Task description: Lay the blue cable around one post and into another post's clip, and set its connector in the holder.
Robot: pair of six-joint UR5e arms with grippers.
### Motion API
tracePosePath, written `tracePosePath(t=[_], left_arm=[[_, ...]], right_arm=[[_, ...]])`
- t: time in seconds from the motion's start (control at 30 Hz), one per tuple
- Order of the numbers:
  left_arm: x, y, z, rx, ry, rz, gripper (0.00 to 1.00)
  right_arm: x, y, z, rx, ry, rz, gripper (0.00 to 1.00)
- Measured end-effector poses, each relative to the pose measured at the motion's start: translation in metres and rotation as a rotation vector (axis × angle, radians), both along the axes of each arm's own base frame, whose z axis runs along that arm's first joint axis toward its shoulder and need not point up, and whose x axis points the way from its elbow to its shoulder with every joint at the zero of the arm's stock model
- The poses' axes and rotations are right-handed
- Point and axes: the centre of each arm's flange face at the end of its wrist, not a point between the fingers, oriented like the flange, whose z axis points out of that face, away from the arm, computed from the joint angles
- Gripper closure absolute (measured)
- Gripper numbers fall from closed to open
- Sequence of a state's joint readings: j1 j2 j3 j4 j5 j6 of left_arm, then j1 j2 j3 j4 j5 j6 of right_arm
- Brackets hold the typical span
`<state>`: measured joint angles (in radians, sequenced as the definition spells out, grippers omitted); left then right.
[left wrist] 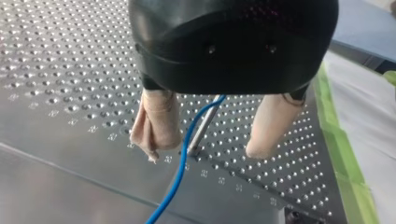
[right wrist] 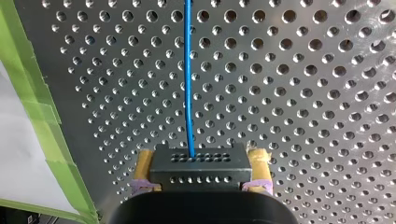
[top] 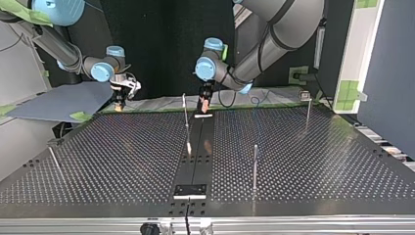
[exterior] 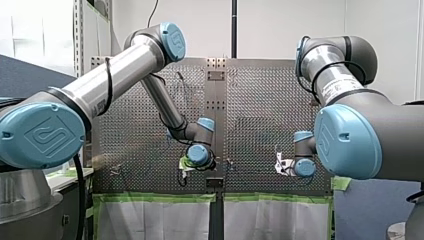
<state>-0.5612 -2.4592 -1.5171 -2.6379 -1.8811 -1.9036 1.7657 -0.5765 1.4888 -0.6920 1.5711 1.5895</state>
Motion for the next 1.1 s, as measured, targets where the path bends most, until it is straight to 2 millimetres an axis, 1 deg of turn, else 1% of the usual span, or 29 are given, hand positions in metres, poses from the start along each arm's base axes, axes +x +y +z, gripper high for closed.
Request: tracePosePath(t=[0.33, 0.8, 0.93, 1.1], left_arm=[[-0.013, -0.008, -0.002, 0.048, 0.023, -0.031, 0.00], [-0.025, -0.017, -0.001, 0.079, 0.022, -0.042, 0.00], [-0.025, -0.019, 0.006, 0.075, 0.013, -0.043, 0.00], [-0.031, -0.023, 0.020, 0.067, 0.002, -0.054, 0.00]], right_arm=[[-0.001, 0.000, 0.000, 0.000, 0.000, -0.001, 0.80], [-0.001, 0.000, -0.001, 0.003, 0.001, -0.001, 0.80], [-0.001, 0.000, -0.001, 0.004, 0.001, -0.001, 0.80], [-0.001, 0.001, -0.002, 0.004, 0.001, 0.000, 0.80]])
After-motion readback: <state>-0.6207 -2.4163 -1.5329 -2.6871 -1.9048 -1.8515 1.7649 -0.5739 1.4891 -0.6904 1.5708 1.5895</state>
